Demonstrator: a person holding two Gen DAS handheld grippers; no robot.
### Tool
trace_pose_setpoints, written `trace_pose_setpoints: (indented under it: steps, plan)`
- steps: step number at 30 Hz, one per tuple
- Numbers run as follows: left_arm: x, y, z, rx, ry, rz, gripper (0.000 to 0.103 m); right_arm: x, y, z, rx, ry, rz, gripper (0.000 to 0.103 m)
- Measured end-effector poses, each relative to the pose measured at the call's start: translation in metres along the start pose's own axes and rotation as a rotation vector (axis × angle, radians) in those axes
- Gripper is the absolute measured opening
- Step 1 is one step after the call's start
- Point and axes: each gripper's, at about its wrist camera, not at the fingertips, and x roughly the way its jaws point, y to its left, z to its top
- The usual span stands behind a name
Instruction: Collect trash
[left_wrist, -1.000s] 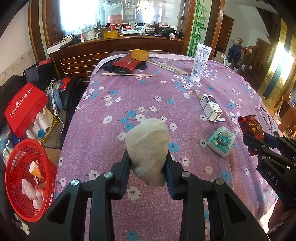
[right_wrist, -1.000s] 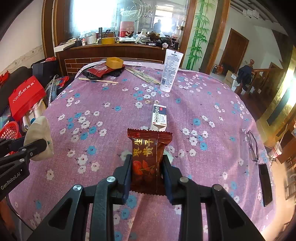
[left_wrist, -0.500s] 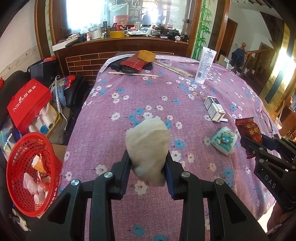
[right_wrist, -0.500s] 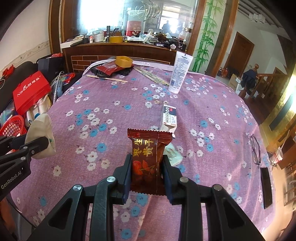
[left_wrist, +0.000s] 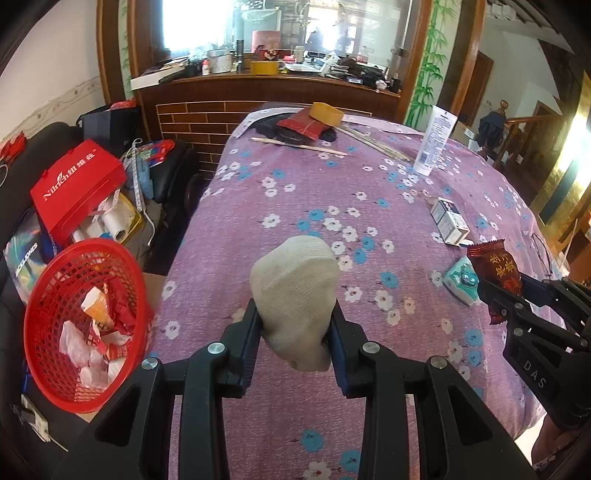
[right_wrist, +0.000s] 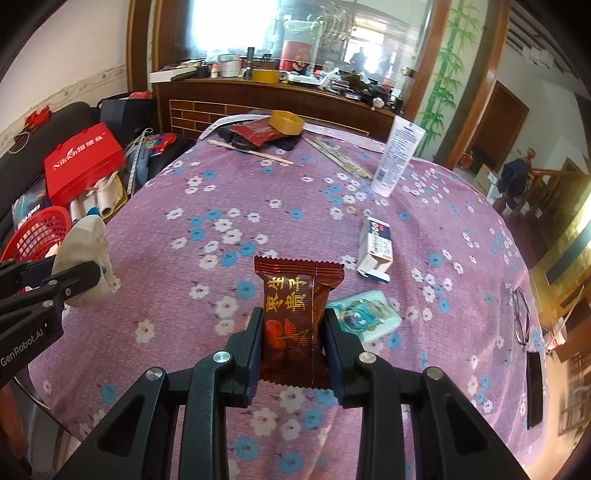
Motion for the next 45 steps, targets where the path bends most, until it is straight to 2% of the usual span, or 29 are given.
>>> trace_pose_setpoints:
  steps: [17,45]
  plan:
    - [-0.015,0.034,-0.009,-0.074,-0.021,0.03,0.033,-0.005,0.037,0.009,-0.083,-0.011,0.037,0.033]
    - [-0.03,0.122,-0.033,-0.246,-0.013,0.13,0.033,0.005,0.13,0.034,-0.243,-0.007,0.159,0.033]
